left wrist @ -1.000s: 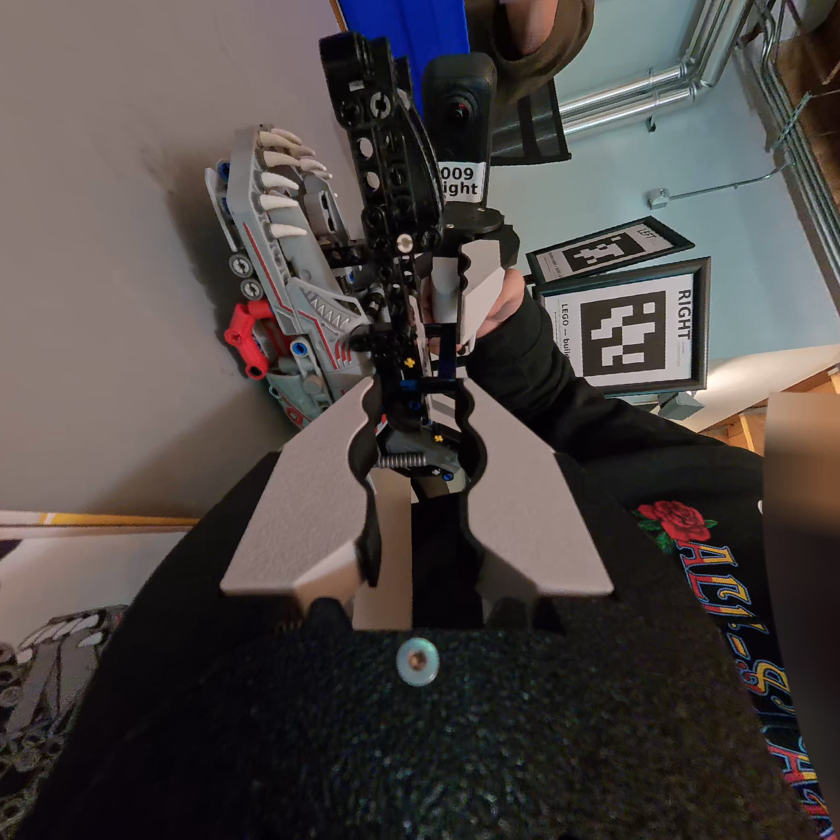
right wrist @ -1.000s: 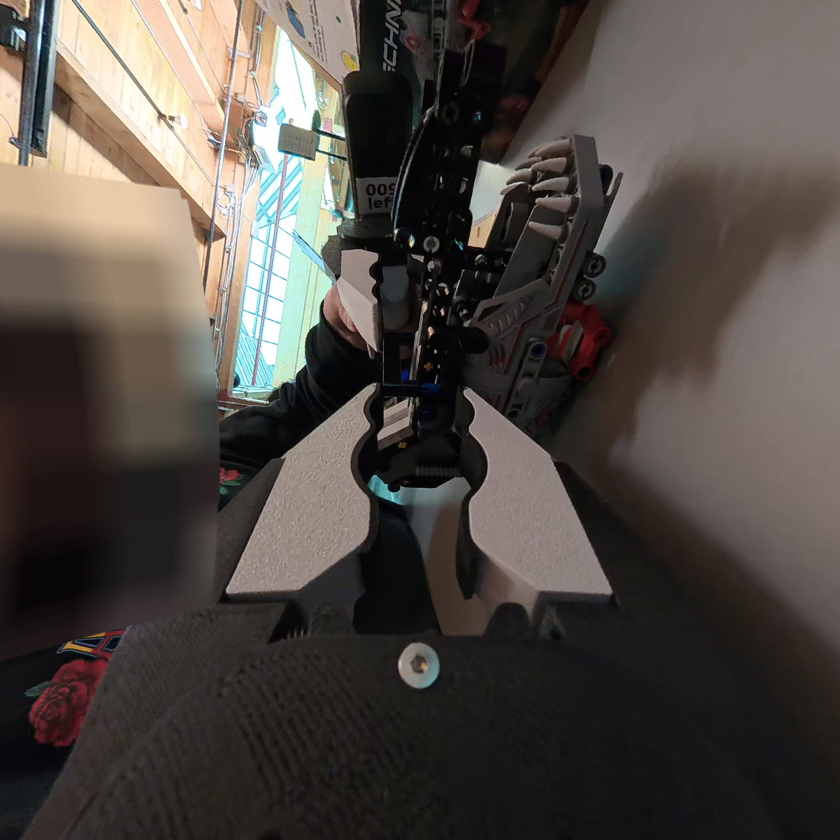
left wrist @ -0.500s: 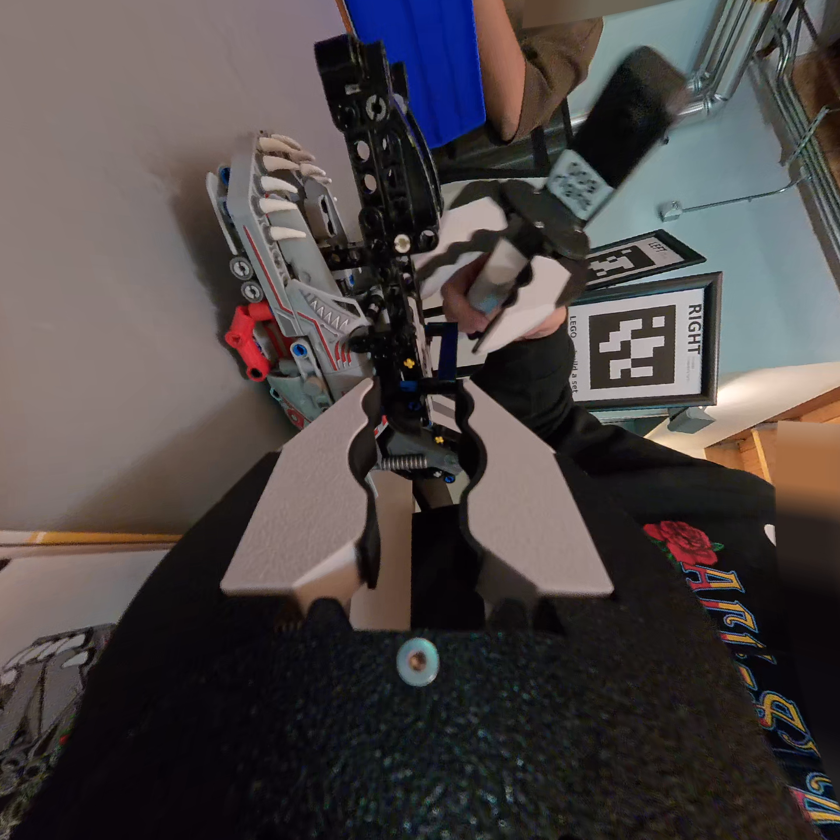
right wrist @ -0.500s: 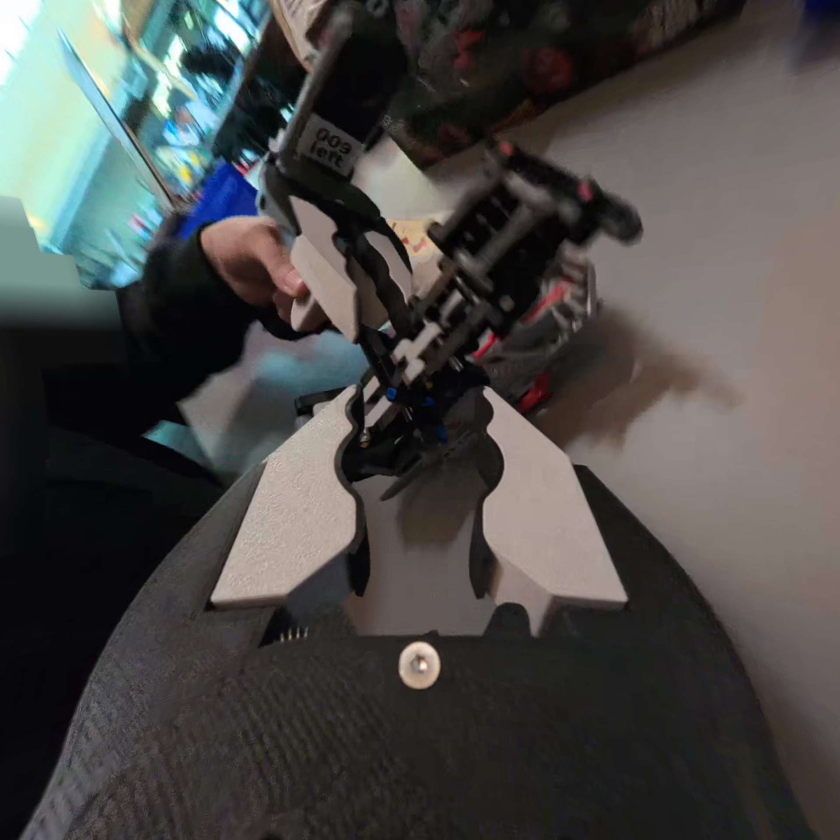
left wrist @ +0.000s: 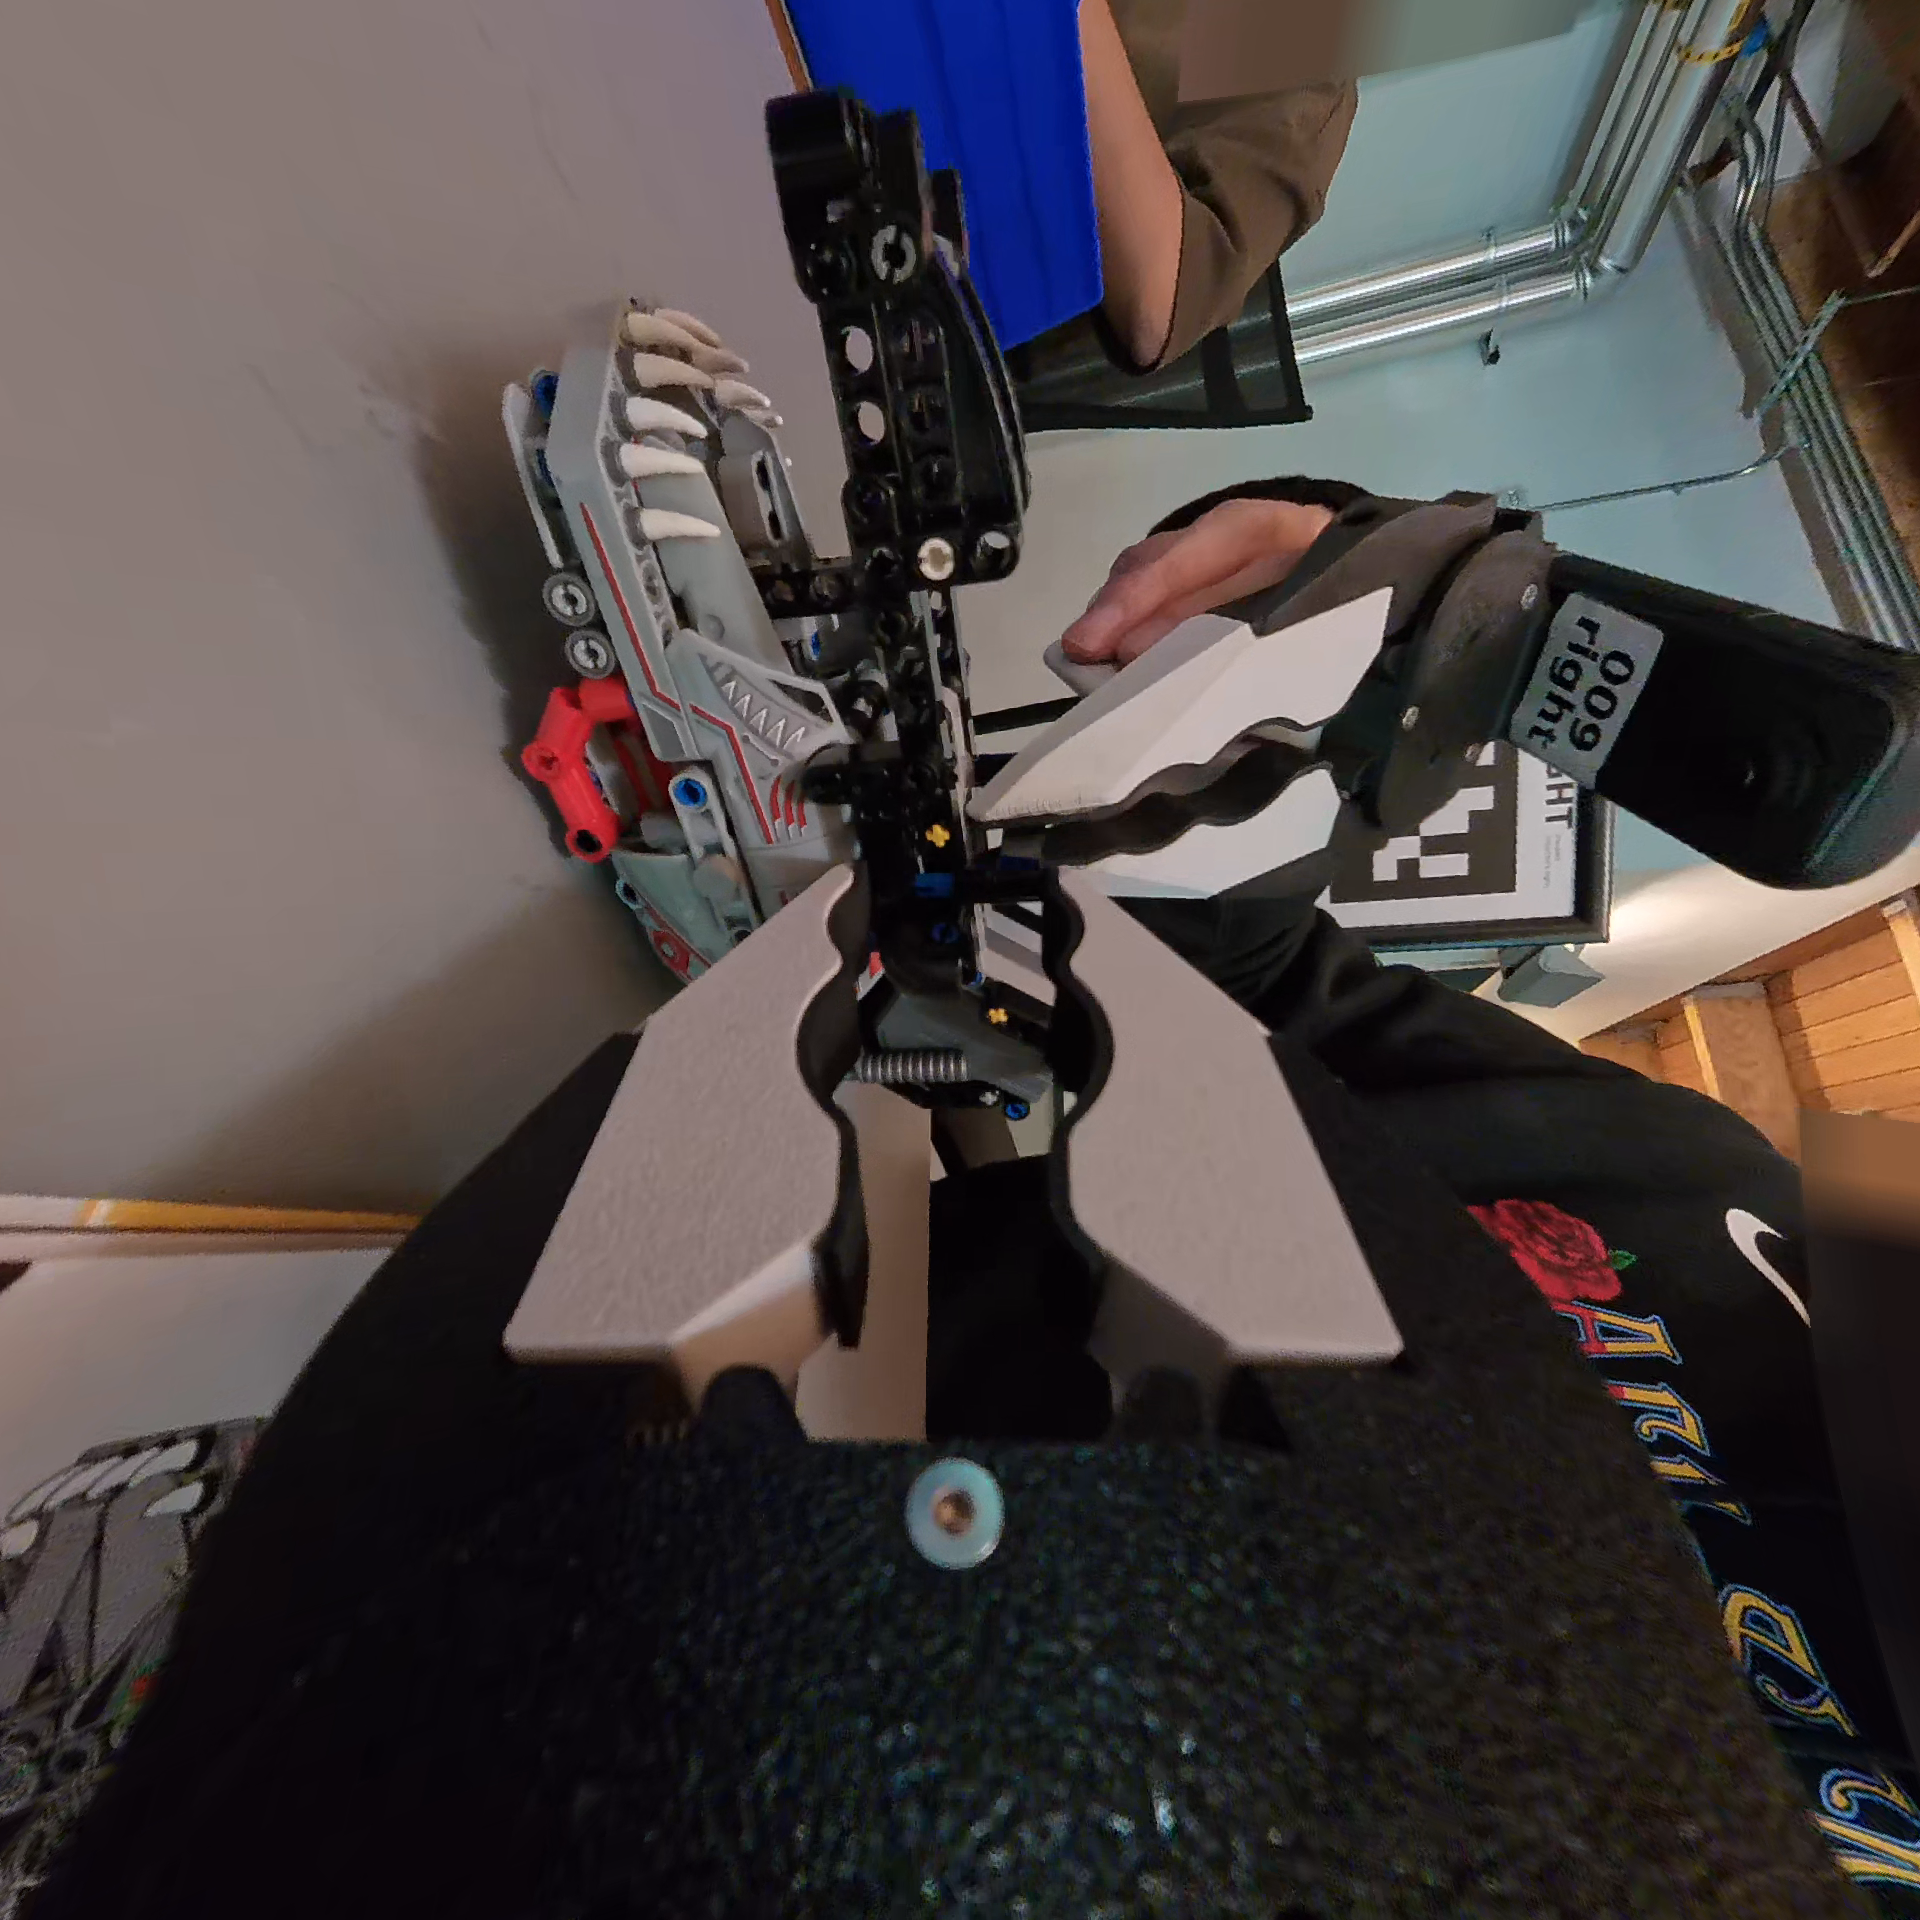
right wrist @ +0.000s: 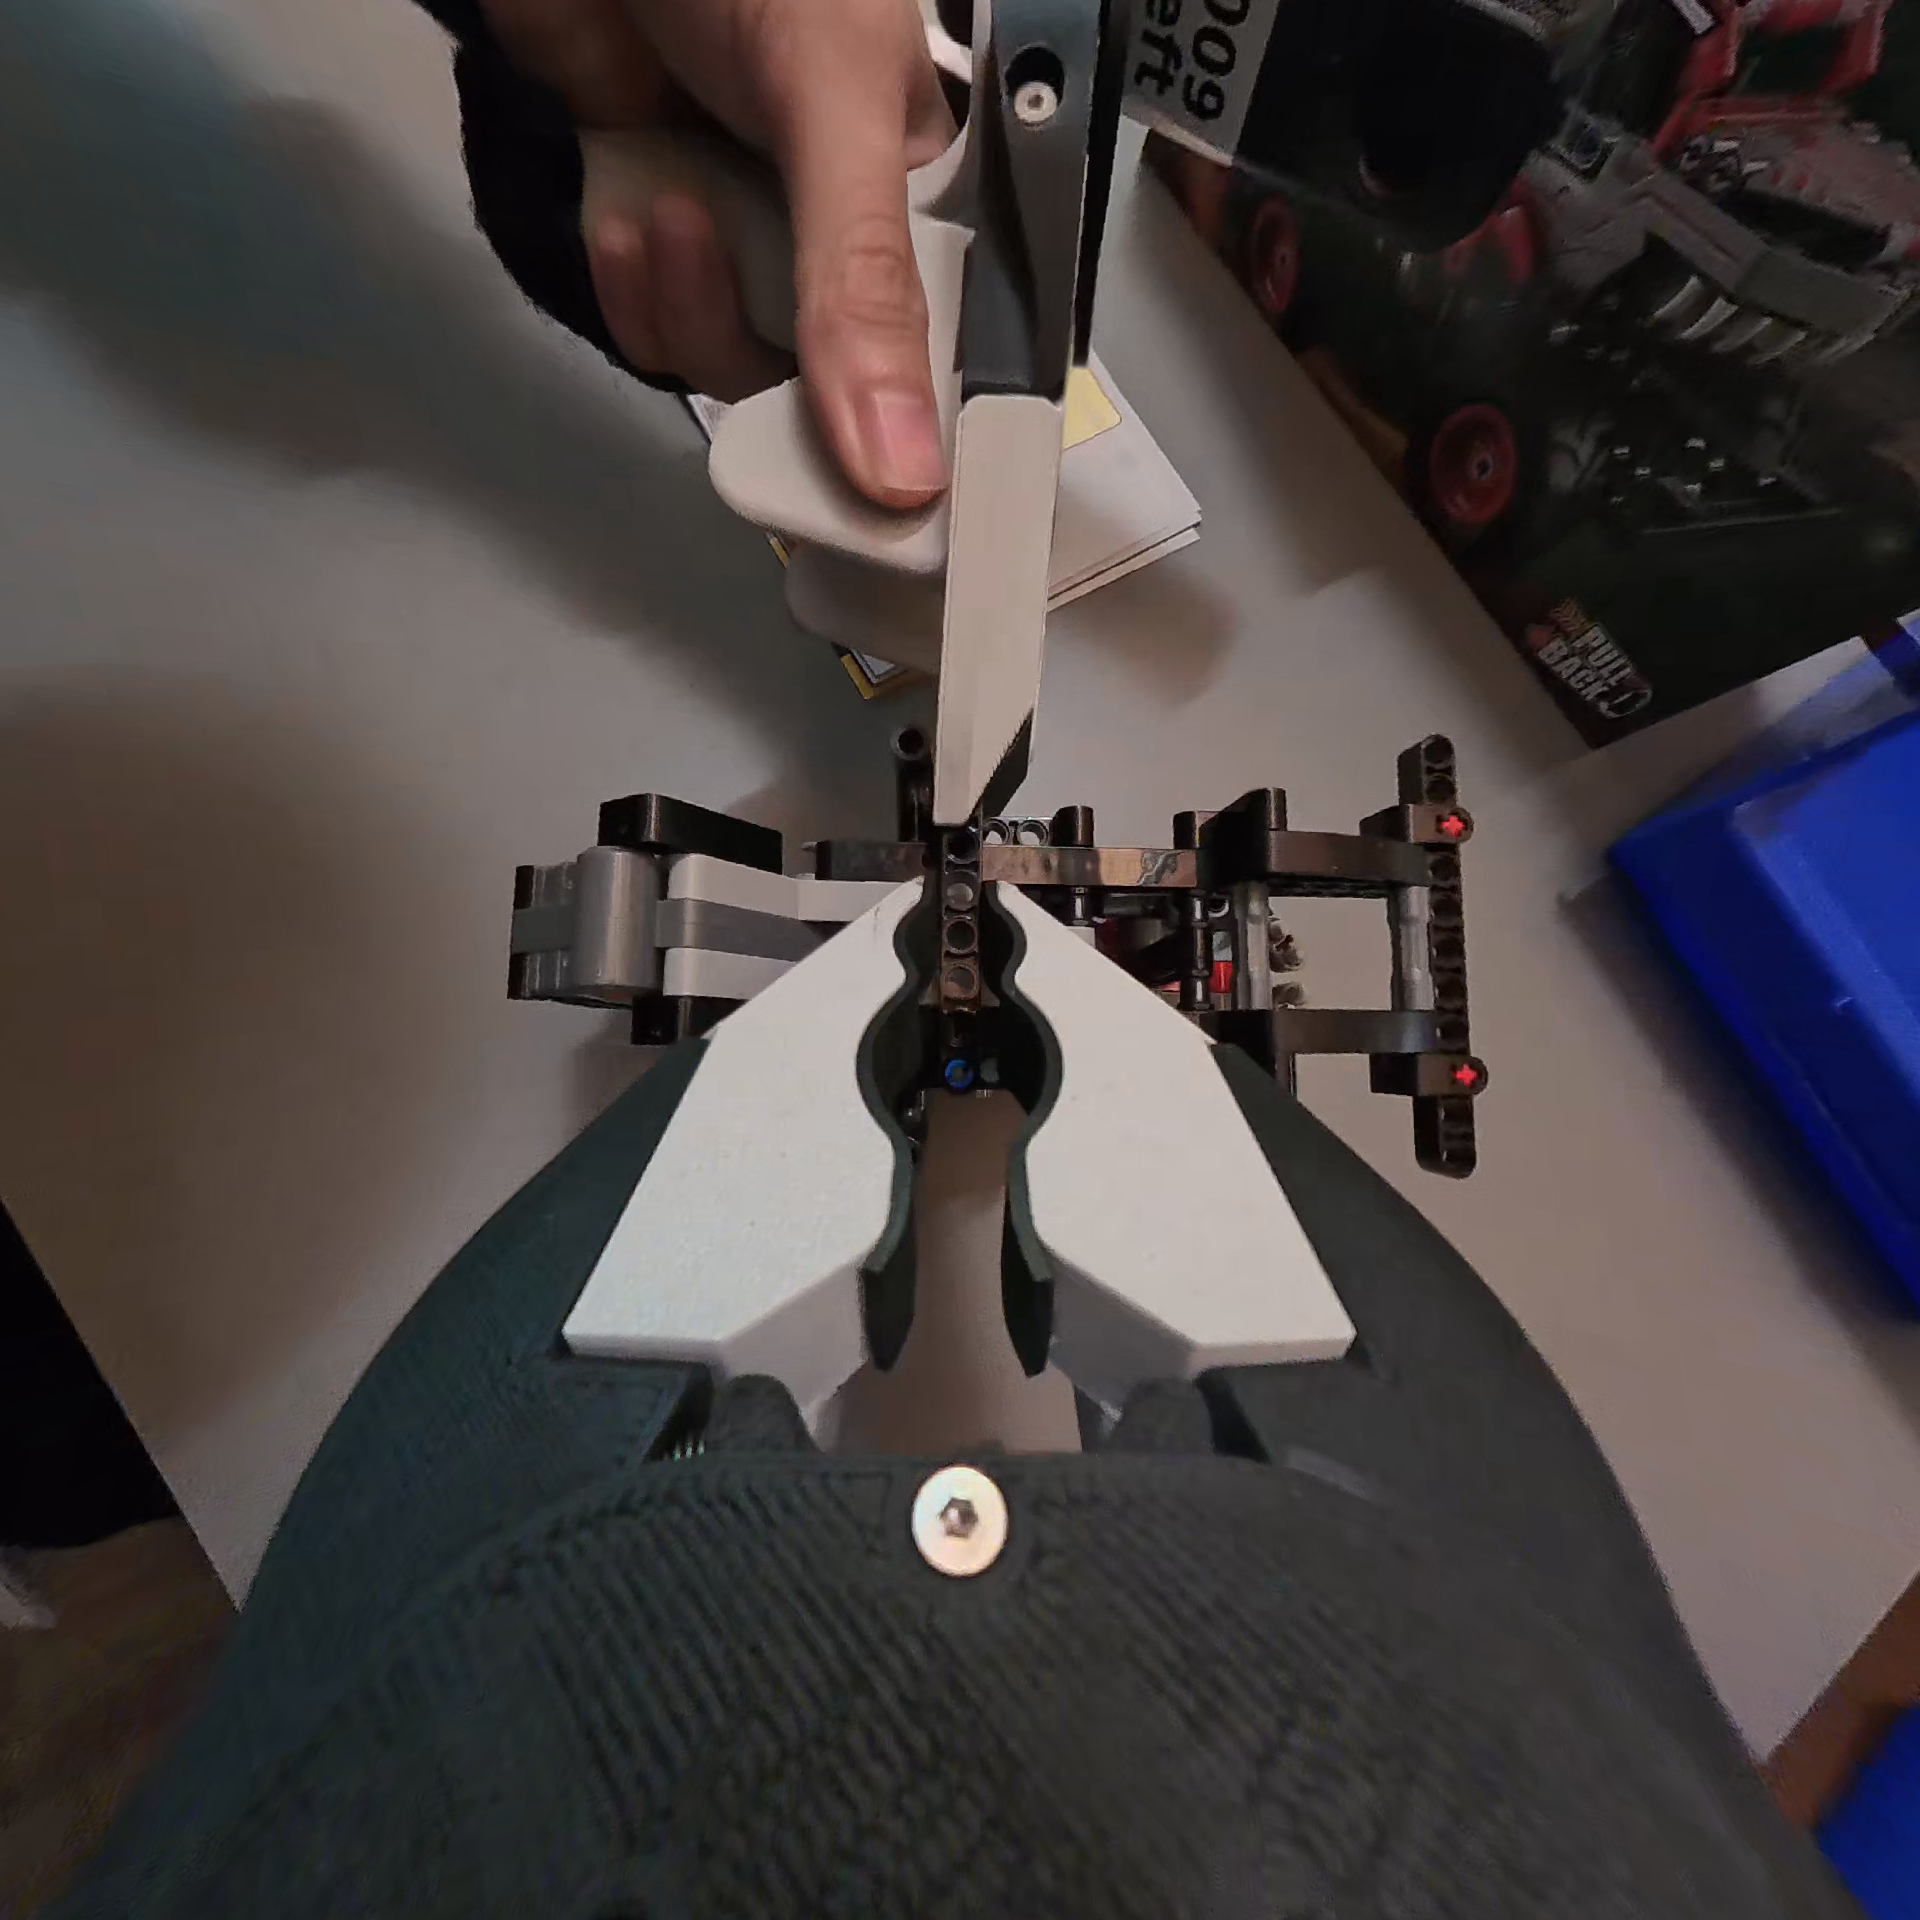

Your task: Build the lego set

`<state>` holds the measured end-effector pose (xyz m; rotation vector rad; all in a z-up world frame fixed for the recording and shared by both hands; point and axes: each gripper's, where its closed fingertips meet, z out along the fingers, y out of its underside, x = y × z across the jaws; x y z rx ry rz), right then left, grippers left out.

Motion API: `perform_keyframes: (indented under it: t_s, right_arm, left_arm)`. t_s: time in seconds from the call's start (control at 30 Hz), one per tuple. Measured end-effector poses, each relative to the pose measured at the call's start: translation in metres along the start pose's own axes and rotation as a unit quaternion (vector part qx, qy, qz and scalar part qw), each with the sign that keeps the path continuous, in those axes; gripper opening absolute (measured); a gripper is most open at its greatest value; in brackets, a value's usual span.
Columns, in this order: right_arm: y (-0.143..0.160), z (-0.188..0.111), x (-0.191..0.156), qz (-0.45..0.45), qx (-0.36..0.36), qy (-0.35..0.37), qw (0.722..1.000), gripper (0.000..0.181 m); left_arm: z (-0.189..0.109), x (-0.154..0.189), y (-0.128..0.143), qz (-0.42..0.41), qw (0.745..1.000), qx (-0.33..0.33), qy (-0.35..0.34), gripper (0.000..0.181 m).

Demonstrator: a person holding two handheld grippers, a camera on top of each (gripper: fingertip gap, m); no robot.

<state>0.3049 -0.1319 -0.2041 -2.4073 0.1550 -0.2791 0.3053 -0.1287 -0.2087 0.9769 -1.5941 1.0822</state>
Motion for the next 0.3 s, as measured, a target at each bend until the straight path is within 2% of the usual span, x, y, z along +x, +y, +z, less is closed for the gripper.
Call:
perform_keyframes:
  t_s: [0.3]
  right_arm:
    - [0.0046,-0.0048,0.0043,-0.051,-0.073,0.01,0.996,0.006]
  left_arm:
    - [0.0027,0.0011,-0.0028,0.009,1.0,-0.007,-0.002,0.029]
